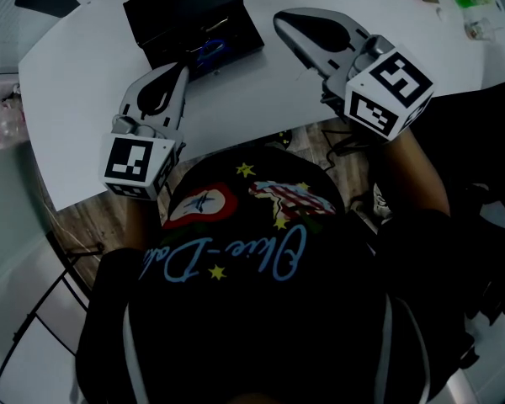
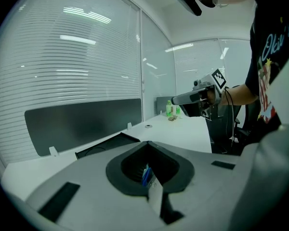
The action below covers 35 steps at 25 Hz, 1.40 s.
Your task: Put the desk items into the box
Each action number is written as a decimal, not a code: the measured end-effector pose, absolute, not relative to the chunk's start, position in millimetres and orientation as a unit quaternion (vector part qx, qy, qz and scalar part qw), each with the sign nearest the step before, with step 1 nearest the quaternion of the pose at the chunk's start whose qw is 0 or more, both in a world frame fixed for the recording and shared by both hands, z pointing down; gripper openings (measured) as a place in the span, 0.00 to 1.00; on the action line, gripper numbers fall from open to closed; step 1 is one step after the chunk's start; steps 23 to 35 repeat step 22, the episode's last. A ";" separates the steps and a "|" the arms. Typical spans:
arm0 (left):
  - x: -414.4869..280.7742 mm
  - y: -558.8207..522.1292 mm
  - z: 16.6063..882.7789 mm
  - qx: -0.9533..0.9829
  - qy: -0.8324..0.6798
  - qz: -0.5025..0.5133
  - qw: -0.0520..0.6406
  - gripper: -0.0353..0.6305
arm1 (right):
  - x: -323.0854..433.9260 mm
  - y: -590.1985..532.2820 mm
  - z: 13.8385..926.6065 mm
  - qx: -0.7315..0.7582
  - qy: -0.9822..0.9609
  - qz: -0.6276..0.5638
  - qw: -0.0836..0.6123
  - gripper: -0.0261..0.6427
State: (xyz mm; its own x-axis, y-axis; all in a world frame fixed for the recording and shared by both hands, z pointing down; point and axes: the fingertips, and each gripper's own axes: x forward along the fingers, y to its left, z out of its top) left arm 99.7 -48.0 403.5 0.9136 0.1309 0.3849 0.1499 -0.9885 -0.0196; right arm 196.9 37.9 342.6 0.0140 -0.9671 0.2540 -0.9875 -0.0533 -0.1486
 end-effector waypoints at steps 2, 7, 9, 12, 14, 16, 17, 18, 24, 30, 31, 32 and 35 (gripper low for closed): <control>99.8 -50.9 401.7 -0.978 -0.070 -0.194 0.024 0.06 | 196.4 34.4 341.8 0.711 -0.686 0.146 0.034 0.05; 101.0 -45.0 399.8 -0.979 -0.068 -0.192 0.028 0.06 | 197.0 41.1 343.0 0.713 -0.685 0.144 0.031 0.05; 101.6 -43.4 399.4 -0.979 -0.072 -0.187 0.025 0.06 | 196.5 41.3 343.6 0.712 -0.687 0.144 0.035 0.05; 101.6 -43.1 399.7 -0.980 -0.073 -0.184 0.021 0.06 | 197.1 41.6 344.3 0.711 -0.687 0.144 0.037 0.05; 101.3 -44.2 399.8 -0.980 -0.071 -0.184 0.017 0.06 | 197.5 41.1 343.6 0.711 -0.688 0.144 0.034 0.05; 101.4 -45.1 398.6 -0.981 -0.069 -0.182 0.010 0.06 | 196.4 40.7 343.0 0.710 -0.689 0.144 0.032 0.05; 101.9 -45.0 398.0 -0.981 -0.069 -0.182 0.008 0.06 | 196.2 40.9 342.7 0.710 -0.689 0.144 0.031 0.05; 102.9 -44.5 397.3 -0.981 -0.070 -0.181 0.006 0.06 | 196.4 41.5 342.0 0.711 -0.688 0.144 0.030 0.05; 111.7 -36.5 393.6 -0.980 -0.091 -0.179 0.007 0.06 | 198.8 51.3 338.6 0.723 -0.676 0.141 0.024 0.05; 111.7 -36.5 393.6 -0.980 -0.091 -0.179 0.007 0.06 | 198.8 51.3 338.6 0.723 -0.676 0.141 0.024 0.05; 111.7 -36.5 393.6 -0.980 -0.091 -0.179 0.007 0.06 | 198.8 51.3 338.6 0.723 -0.676 0.141 0.024 0.05; 111.7 -36.5 393.6 -0.980 -0.091 -0.179 0.007 0.06 | 198.8 51.3 338.6 0.723 -0.676 0.141 0.024 0.05; 111.7 -36.5 393.6 -0.980 -0.091 -0.179 0.007 0.06 | 198.8 51.3 338.6 0.723 -0.676 0.141 0.024 0.05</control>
